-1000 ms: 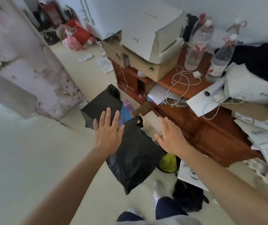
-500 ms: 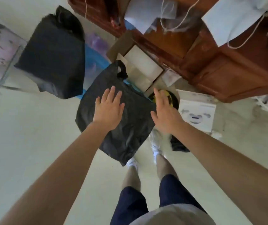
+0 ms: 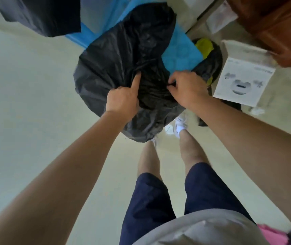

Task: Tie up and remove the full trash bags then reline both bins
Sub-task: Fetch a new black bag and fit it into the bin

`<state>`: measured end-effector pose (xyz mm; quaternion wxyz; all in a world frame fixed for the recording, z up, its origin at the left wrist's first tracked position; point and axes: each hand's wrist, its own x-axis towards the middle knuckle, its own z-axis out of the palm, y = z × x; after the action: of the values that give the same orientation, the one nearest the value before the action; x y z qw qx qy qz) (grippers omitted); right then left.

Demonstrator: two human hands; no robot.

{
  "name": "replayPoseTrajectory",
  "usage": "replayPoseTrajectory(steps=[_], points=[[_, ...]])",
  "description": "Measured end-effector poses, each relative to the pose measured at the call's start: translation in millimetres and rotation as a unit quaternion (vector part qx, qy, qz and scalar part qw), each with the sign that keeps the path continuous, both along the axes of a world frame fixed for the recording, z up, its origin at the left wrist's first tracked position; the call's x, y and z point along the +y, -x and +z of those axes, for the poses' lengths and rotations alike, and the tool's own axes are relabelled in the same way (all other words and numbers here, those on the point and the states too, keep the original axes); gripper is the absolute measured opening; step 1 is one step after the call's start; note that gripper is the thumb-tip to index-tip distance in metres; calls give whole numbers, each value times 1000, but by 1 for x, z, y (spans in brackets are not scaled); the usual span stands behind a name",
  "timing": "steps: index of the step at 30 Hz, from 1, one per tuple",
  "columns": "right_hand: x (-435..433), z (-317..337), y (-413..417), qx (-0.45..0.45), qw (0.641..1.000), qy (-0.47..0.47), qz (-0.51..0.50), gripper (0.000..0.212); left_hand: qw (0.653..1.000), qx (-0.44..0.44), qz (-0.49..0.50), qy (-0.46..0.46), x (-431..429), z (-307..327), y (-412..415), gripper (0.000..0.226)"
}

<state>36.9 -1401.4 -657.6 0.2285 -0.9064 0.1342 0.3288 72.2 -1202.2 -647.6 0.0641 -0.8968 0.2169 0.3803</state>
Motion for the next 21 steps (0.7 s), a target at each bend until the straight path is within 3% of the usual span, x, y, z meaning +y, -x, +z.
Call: replayPoseTrajectory(steps=[3,6,11,15,18,21], points=[[6,9,-8,-41,996,29,78,24,999,46,10,-15,4,15,-10,87],[10,22,-20,-99,990,43,87,24,998,34,52,9,9,26,-18,92],[8,51,-36,-148,986,-27,68,24,978,-155,67,126,5,49,-31,79],[0,70,-41,-212,965,-81,129,21,941,-276,-46,193,-1,67,-60,78],[-8,73,-41,-225,946,-94,213,19,952,-215,-157,149,-3,65,-83,68],[-20,69,-33,-211,940,-94,250,33,953,-163,-211,142,-2,60,-85,35]])
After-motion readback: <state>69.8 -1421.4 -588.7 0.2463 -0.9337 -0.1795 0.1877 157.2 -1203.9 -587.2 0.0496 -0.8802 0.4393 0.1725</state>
